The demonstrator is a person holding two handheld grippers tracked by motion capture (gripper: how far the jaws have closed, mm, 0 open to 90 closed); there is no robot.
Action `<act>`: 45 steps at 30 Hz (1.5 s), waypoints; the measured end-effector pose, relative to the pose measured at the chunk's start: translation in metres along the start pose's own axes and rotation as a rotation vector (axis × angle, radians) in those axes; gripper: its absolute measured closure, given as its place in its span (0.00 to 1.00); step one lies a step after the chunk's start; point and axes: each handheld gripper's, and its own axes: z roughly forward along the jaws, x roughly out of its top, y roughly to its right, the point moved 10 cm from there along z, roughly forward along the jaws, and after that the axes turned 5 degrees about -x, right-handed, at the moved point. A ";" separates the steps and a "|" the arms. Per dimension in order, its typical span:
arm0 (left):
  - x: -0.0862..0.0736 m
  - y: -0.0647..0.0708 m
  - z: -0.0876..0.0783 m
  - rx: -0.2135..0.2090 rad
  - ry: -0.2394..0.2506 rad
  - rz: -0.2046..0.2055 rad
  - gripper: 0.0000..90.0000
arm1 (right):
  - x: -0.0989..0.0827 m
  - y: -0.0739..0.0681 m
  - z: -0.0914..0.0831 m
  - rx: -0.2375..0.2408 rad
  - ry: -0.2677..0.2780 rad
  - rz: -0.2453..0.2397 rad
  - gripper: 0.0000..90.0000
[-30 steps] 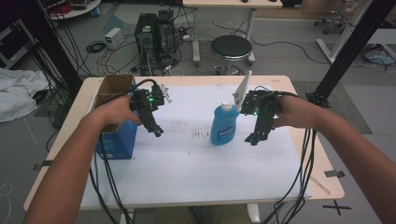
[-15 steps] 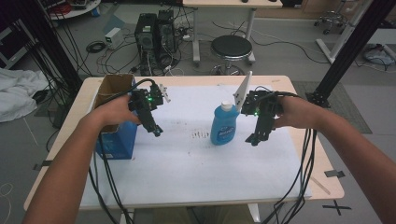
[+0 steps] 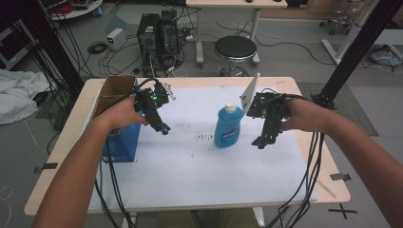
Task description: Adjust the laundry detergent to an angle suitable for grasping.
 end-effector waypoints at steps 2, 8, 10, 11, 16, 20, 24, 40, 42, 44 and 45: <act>0.003 -0.002 0.002 0.015 0.024 -0.001 0.04 | 0.000 0.001 0.000 0.000 0.001 -0.006 0.02; 0.008 -0.006 0.009 0.029 0.087 -0.009 0.04 | 0.000 0.002 0.001 0.002 0.005 -0.004 0.02; 0.011 -0.008 0.013 0.032 0.145 -0.034 0.04 | 0.000 0.003 0.002 0.002 0.005 -0.003 0.02; 0.011 -0.008 0.013 0.032 0.145 -0.034 0.04 | 0.000 0.003 0.002 0.003 0.003 -0.002 0.02; 0.017 -0.012 0.020 0.033 0.248 -0.080 0.04 | 0.000 0.004 0.003 0.005 0.003 0.000 0.02; 0.023 -0.016 0.024 0.044 0.339 -0.124 0.04 | 0.000 0.004 0.004 0.007 0.002 -0.001 0.02; 0.030 -0.022 0.030 0.073 0.440 -0.170 0.04 | 0.000 0.005 0.004 0.006 0.001 0.002 0.02; 0.049 -0.026 0.022 0.041 0.696 -0.197 0.04 | 0.000 0.005 0.005 0.009 0.003 -0.001 0.02; 0.051 -0.023 0.021 0.037 0.720 -0.190 0.04 | 0.000 0.006 0.005 0.009 0.003 0.001 0.02; 0.054 -0.021 0.021 0.031 0.742 -0.182 0.04 | 0.000 0.006 0.006 0.010 0.000 -0.003 0.02; 0.056 -0.019 0.021 0.019 0.756 -0.181 0.04 | 0.000 0.006 0.006 0.010 0.000 -0.003 0.02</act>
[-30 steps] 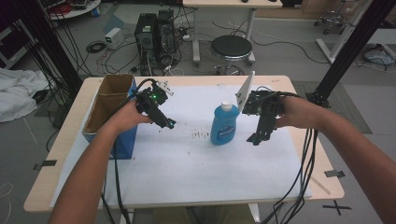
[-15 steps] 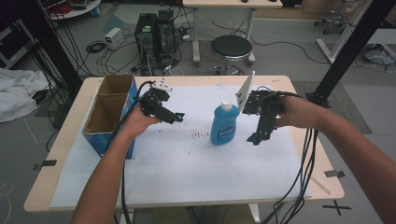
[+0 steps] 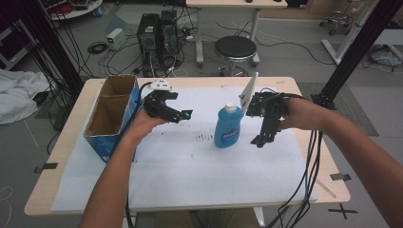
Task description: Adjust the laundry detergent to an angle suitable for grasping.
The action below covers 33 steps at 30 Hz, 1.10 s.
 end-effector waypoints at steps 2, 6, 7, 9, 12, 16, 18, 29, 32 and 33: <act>0.002 0.005 0.002 -0.014 0.019 0.010 0.04 | 0.000 0.000 0.000 0.001 -0.002 0.005 0.02; 0.004 0.012 0.005 -0.039 0.042 0.016 0.04 | -0.002 0.000 0.000 0.000 -0.008 0.012 0.02; 0.005 0.014 0.006 -0.044 0.060 0.018 0.04 | -0.002 0.000 -0.001 0.000 -0.006 0.013 0.02; 0.005 0.016 0.006 -0.050 0.069 0.018 0.04 | -0.002 0.000 -0.001 0.000 -0.004 0.011 0.02; 0.003 0.021 0.007 -0.067 0.084 0.026 0.04 | -0.003 0.000 -0.001 0.000 -0.004 0.014 0.02; 0.003 0.030 0.010 -0.085 0.104 0.054 0.04 | -0.004 0.000 -0.002 0.000 -0.008 0.018 0.02; 0.004 0.033 0.012 -0.091 0.108 0.063 0.04 | -0.003 0.000 -0.001 -0.001 -0.007 0.016 0.02; -0.005 0.050 0.028 -0.119 0.139 0.058 0.04 | -0.004 -0.001 -0.002 0.000 -0.002 0.014 0.02; -0.009 0.054 0.032 -0.129 0.129 0.062 0.04 | -0.004 -0.002 -0.002 0.001 -0.002 0.015 0.02; -0.010 0.056 0.034 -0.133 0.128 0.064 0.04 | -0.004 -0.002 -0.002 0.001 -0.004 0.016 0.02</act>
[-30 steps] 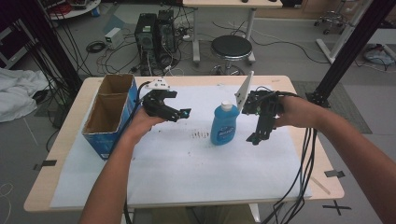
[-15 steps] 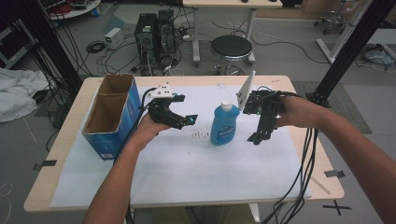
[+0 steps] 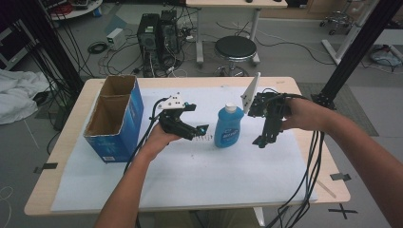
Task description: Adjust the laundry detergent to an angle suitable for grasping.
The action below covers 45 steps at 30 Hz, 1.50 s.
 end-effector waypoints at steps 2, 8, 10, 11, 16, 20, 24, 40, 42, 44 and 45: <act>0.000 0.003 0.002 -0.006 0.003 0.001 0.04 | -0.001 0.000 -0.001 0.000 -0.001 -0.001 0.02; -0.002 0.010 0.012 -0.028 0.002 0.008 0.04 | -0.005 -0.002 -0.003 0.001 -0.007 0.002 0.02; -0.003 0.012 0.016 -0.028 0.012 0.006 0.04 | -0.005 -0.001 -0.003 -0.002 -0.002 -0.003 0.02; -0.004 0.012 0.018 -0.024 0.012 0.010 0.04 | -0.005 -0.002 -0.003 -0.002 -0.004 -0.003 0.02; -0.008 0.015 0.026 -0.021 0.017 0.010 0.04 | -0.008 -0.004 -0.004 0.000 -0.015 0.003 0.02; -0.008 0.017 0.032 -0.022 0.026 0.012 0.04 | -0.010 -0.004 -0.005 -0.001 -0.013 -0.001 0.02; -0.008 0.018 0.038 -0.011 0.036 0.014 0.04 | -0.012 -0.004 -0.006 -0.003 -0.017 0.008 0.02; -0.014 0.013 0.064 0.022 0.035 0.004 0.04 | -0.014 -0.004 -0.008 -0.006 0.000 0.008 0.02; -0.014 0.012 0.067 0.025 0.044 0.003 0.04 | -0.014 -0.004 -0.007 -0.005 0.001 0.009 0.02; -0.014 0.012 0.071 0.026 0.045 0.005 0.04 | -0.014 -0.003 -0.007 -0.002 0.003 0.002 0.02; -0.014 0.012 0.073 0.026 0.046 0.009 0.04 | -0.014 -0.003 -0.007 -0.003 0.002 0.005 0.02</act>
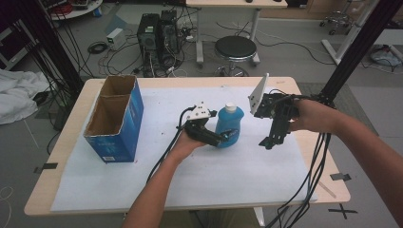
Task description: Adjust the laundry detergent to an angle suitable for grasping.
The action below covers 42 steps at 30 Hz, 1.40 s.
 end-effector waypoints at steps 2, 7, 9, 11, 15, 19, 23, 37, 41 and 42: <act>-0.001 -0.001 0.005 0.003 0.001 -0.003 0.04 | 0.000 0.001 0.000 -0.001 0.000 0.000 0.02; -0.001 -0.003 0.014 -0.005 -0.005 -0.009 0.04 | -0.002 0.002 0.000 0.001 -0.001 0.006 0.02; -0.002 -0.004 0.017 -0.006 -0.007 -0.010 0.04 | -0.002 0.002 0.001 0.001 0.000 0.006 0.02; -0.003 -0.006 0.020 -0.009 -0.001 -0.022 0.04 | -0.003 0.002 0.001 0.003 0.003 0.008 0.02; -0.002 -0.008 0.025 -0.010 -0.002 -0.022 0.04 | -0.004 0.002 0.002 0.002 0.000 0.018 0.02; -0.001 -0.007 0.030 -0.019 -0.005 -0.022 0.04 | -0.004 0.002 0.002 0.002 -0.001 0.019 0.02; -0.003 -0.008 0.032 -0.027 -0.007 -0.034 0.04 | -0.004 0.002 0.002 0.003 0.002 0.018 0.02; -0.006 -0.005 0.036 -0.054 0.001 -0.015 0.17 | -0.005 0.003 0.001 -0.001 0.001 0.022 0.02; -0.006 -0.006 0.035 -0.051 0.012 -0.033 0.19 | -0.005 0.003 0.001 -0.002 0.003 0.024 0.02; -0.006 -0.006 0.035 -0.048 0.006 -0.026 0.19 | -0.005 0.003 0.001 -0.001 0.005 0.025 0.02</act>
